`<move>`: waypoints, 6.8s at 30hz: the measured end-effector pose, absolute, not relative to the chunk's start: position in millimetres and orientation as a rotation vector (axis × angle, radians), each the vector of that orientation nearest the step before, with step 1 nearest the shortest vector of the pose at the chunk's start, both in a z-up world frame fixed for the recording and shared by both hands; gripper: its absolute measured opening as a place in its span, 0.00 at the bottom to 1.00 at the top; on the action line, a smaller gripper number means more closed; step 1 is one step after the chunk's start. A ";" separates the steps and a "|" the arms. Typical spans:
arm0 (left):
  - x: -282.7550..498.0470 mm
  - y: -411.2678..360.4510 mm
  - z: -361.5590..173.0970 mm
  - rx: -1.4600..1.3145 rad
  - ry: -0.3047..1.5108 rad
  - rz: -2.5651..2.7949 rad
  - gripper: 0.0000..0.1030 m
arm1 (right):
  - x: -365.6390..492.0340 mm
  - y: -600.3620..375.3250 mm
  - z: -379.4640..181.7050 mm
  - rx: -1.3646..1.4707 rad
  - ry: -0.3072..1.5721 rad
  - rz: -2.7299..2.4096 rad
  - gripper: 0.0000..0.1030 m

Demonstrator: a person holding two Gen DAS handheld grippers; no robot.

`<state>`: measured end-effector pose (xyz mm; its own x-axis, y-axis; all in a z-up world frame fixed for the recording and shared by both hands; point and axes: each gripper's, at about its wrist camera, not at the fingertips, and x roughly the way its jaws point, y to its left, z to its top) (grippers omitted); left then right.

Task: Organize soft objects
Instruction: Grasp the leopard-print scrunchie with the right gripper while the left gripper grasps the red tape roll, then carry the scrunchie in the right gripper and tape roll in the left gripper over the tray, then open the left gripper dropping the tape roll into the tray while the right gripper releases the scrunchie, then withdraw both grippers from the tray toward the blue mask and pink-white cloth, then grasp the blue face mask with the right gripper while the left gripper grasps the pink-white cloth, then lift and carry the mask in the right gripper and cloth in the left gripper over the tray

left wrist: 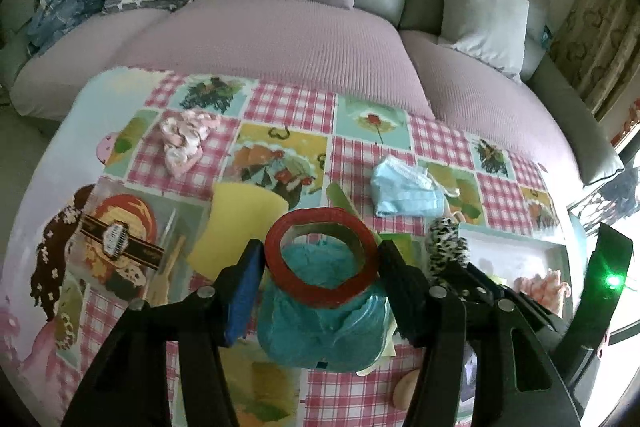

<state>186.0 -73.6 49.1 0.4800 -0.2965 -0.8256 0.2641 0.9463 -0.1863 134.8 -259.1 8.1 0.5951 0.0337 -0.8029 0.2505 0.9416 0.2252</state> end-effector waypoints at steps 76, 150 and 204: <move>164.1 -195.1 40.2 0.182 0.971 -0.392 0.88 | 35.0 -406.6 35.8 0.503 0.905 -0.585 0.75; 346.5 10.8 45.5 0.123 1.171 -0.244 1.00 | 259.7 -279.1 -0.3 0.368 1.219 -0.111 1.00; 398.7 -7.8 -2.9 0.046 1.401 -0.228 0.17 | 277.2 -275.7 -1.5 0.261 1.387 -0.125 0.68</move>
<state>398.7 -7.8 -2.9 0.1505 -0.1314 -0.9798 0.1855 0.9773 -0.1025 277.2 -275.7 -1.5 0.1824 0.0656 -0.9810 0.2403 0.9645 0.1091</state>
